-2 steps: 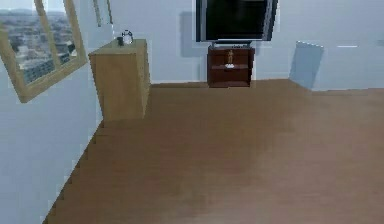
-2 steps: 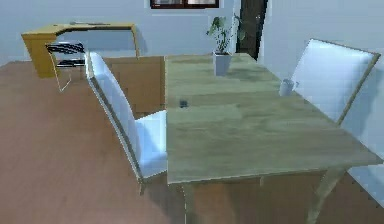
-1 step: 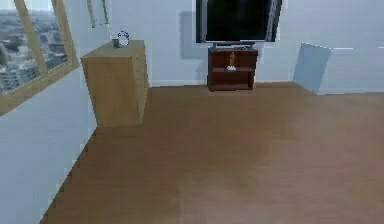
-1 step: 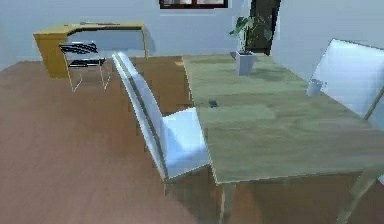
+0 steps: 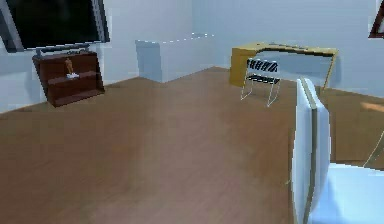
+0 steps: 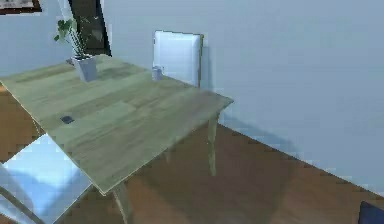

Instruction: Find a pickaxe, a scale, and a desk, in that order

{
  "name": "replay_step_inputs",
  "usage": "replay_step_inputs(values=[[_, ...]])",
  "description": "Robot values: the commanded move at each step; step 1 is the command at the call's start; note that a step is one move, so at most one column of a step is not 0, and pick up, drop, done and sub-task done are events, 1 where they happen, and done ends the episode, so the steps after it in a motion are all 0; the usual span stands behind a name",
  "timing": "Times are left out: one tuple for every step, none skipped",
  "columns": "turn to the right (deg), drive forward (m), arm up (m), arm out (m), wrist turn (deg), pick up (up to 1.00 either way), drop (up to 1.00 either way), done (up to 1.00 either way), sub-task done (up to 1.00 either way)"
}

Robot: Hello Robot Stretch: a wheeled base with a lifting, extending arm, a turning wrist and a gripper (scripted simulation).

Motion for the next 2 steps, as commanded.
replay_step_inputs(values=[[0.0,1.0,0.0,0.0,0.0,0.0,0.0,0.0,0.0],[0.0,0.3,0.0,0.0,0.0,0.0,0.0,0.0,0.0]])
